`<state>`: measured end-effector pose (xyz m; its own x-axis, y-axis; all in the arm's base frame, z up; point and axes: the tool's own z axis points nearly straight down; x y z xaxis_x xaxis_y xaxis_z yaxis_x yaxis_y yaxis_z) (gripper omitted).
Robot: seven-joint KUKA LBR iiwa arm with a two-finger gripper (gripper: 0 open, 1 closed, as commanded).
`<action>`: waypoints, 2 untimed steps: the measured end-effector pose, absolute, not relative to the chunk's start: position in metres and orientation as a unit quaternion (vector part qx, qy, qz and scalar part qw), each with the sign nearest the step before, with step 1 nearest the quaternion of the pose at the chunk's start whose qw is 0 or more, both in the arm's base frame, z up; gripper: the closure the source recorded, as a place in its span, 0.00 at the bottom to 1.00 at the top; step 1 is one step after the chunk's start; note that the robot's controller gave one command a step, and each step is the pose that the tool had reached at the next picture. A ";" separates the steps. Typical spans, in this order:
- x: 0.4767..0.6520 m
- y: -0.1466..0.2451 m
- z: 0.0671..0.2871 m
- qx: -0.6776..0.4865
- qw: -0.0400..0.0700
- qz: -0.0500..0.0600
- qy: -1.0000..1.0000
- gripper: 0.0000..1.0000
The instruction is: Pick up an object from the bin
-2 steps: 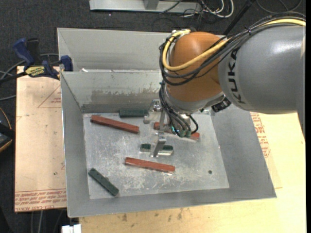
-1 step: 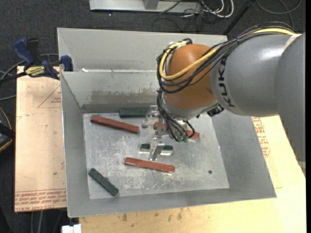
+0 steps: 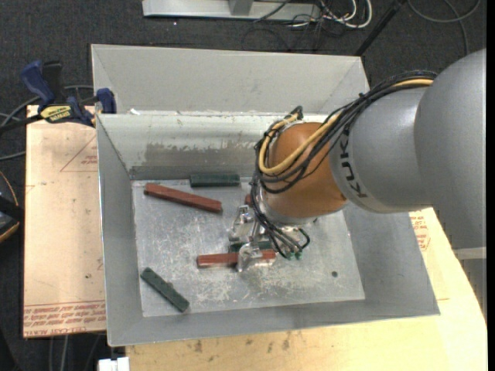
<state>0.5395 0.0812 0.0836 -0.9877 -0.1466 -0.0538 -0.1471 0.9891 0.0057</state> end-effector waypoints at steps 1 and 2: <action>0.539 0.081 0.083 -0.074 0.026 0.005 0.997 1.00; 0.557 0.041 0.270 -0.113 0.006 0.000 0.994 1.00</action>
Offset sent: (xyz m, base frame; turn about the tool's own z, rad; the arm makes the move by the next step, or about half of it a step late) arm 0.0148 -0.0401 0.1817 -0.0836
